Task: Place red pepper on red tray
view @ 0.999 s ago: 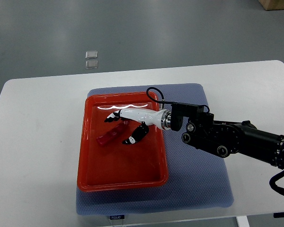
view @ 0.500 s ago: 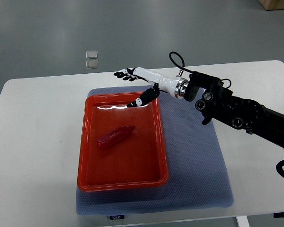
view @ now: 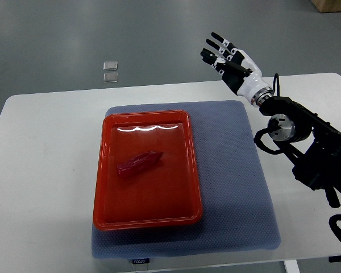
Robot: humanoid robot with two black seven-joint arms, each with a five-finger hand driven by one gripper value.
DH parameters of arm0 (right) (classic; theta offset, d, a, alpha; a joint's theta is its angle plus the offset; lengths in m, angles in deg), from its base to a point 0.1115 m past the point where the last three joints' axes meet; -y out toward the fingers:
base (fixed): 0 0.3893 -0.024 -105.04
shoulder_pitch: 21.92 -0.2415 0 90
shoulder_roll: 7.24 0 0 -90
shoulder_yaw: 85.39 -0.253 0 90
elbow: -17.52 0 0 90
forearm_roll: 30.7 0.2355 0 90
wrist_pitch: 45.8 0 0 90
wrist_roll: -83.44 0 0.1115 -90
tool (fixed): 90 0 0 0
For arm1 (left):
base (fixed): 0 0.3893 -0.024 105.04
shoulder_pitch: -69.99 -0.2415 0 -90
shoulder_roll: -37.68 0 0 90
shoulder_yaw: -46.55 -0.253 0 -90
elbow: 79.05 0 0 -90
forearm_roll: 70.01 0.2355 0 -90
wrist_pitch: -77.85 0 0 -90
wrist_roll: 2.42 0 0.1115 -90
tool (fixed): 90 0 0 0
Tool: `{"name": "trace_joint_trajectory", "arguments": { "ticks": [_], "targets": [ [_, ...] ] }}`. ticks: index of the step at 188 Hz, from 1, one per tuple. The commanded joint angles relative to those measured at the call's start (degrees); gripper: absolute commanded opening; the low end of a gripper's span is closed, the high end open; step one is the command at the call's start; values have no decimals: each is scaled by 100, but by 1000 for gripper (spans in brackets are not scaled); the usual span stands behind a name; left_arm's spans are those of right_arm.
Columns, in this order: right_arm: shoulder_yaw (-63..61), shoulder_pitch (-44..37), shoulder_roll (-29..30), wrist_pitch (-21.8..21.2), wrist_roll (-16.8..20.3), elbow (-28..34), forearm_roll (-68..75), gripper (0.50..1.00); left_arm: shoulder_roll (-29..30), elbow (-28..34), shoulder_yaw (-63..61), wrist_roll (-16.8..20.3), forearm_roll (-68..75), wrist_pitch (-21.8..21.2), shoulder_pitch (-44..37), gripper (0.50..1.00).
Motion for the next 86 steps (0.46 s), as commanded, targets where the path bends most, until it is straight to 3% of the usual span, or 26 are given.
{"name": "trace_joint_trajectory", "arguments": {
  "ticks": [1,36,86],
  "targets": [
    [-306,290,-23,-349,8,-155,851,911,0,-12,7,1,-2,0,1,1000],
    [-350,738,-23,-1201,-10,-428,1466,913,0,-12,7,1,-2,0,1,1000],
    [-341,870,38,-1219,-19,-559,1528,913,0,-12,7,1,-2,0,1,1000]
  ]
}}
